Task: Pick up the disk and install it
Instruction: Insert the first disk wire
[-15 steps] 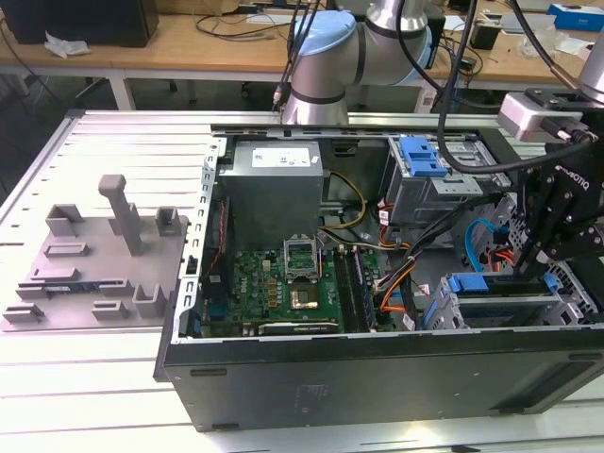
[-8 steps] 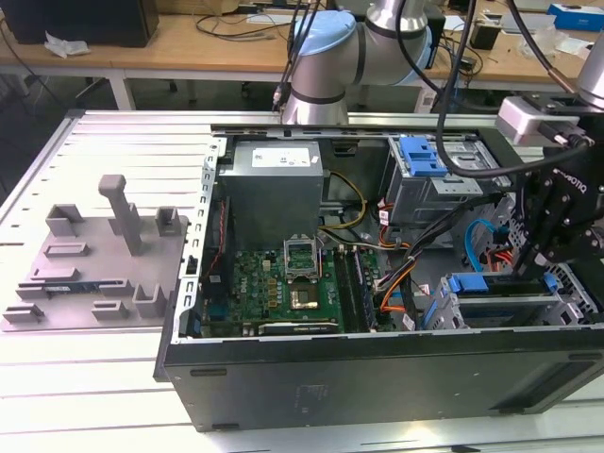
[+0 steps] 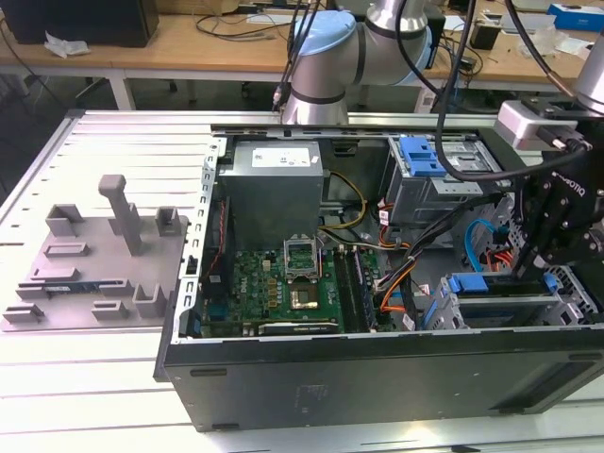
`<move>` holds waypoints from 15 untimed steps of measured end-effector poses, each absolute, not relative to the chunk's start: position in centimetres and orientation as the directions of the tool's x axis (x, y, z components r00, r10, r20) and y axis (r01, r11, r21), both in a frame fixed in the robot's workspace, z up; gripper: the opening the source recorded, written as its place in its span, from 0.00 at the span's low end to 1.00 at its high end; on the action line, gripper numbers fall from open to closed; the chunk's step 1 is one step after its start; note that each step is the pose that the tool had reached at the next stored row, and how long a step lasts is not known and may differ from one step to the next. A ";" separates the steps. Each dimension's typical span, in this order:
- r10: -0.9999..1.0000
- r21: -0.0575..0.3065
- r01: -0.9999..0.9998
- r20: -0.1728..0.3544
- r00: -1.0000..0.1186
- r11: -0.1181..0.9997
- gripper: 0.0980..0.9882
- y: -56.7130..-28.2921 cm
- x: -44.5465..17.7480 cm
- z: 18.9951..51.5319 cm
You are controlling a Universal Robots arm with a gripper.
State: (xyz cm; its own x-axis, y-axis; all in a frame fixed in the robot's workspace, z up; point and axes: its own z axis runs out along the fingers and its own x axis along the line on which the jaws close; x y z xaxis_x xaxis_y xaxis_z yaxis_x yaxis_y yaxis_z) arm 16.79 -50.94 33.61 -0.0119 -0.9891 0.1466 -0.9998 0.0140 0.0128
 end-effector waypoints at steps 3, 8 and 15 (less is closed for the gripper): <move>-0.989 0.013 -1.000 0.146 -0.012 0.014 0.15 -51.0 16.8 33.7; -0.989 0.013 -1.000 0.147 -0.012 0.014 0.23 -50.9 16.8 34.9; -0.987 0.013 -1.000 0.159 -0.012 0.014 0.23 -50.5 16.8 37.9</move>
State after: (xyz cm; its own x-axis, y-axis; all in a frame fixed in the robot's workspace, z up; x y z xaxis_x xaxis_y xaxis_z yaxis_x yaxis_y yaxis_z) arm 16.77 -50.47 37.90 -0.0120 -0.9873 0.1587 -0.9998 0.0142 0.0126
